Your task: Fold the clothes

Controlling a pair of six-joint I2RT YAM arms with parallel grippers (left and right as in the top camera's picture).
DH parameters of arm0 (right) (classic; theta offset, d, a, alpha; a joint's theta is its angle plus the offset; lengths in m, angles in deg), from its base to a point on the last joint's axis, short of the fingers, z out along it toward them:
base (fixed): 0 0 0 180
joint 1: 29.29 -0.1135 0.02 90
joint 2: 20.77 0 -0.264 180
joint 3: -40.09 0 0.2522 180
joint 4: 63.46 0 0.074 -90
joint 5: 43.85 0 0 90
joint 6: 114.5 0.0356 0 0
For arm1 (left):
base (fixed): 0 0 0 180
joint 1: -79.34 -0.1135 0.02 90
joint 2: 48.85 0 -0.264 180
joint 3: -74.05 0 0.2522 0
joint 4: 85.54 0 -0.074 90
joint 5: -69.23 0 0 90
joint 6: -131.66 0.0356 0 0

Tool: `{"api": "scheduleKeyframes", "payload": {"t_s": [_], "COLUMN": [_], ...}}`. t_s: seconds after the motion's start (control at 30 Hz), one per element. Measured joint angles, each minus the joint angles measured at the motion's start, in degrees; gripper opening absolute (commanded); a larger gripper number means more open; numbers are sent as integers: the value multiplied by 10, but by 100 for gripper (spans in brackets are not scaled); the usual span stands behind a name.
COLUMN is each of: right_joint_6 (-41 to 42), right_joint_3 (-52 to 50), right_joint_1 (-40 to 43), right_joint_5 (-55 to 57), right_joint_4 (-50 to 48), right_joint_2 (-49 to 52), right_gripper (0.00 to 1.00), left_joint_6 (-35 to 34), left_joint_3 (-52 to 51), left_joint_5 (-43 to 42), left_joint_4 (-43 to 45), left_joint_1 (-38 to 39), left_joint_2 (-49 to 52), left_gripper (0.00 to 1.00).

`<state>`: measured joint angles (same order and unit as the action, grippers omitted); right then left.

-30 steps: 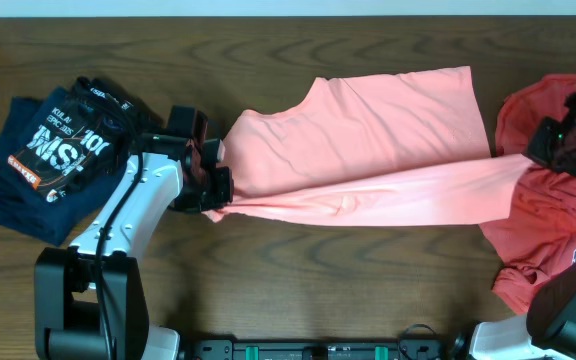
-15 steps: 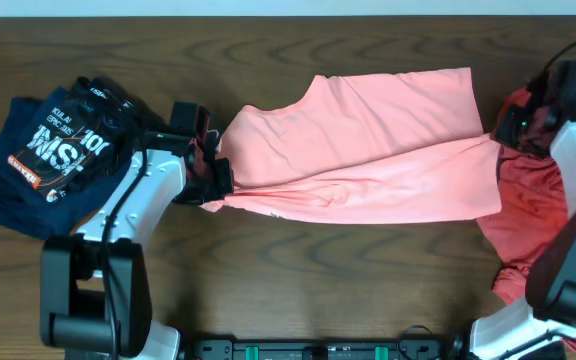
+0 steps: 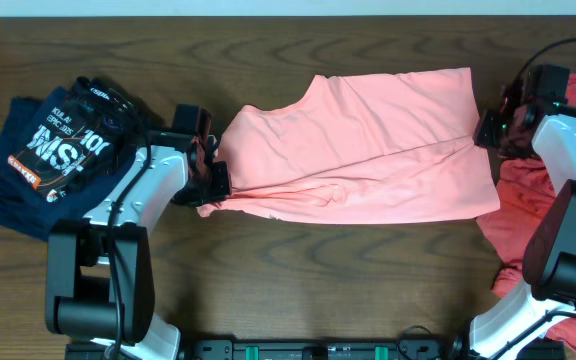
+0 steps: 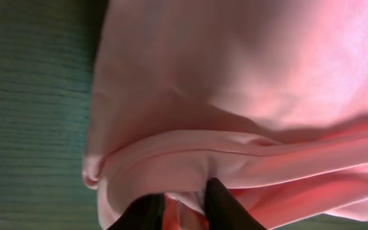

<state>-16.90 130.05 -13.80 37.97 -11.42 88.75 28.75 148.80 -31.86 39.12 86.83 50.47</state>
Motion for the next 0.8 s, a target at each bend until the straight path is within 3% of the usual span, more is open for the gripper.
{"api": "scheduleKeyframes", "payload": {"t_s": [0.1,0.63,0.67,0.77,0.8], "right_joint_6": [-13,-36,-36,-36,-37], "right_joint_3": [-1,-116,-116,-118,-118], "right_joint_1": [2,1,1,1,1], "right_joint_5": [0,-1,-2,-4,-4], "right_joint_4": [40,26,32,47,55], "right_joint_2": [0,-13,-13,-14,-14], "right_gripper": [14,6,6,3,2], "left_joint_6": [-1,-2,-2,-1,-4], "left_joint_3": [0,-2,-4,-17,-24], "left_joint_5": [5,10,10,10,10], "left_joint_4": [-1,-5,-5,-4,-3], "left_joint_1": [-7,-35,-35,-35,-35], "left_joint_2": [0,-32,-32,-32,-32], "left_gripper": [26,25,26,43,43]}}
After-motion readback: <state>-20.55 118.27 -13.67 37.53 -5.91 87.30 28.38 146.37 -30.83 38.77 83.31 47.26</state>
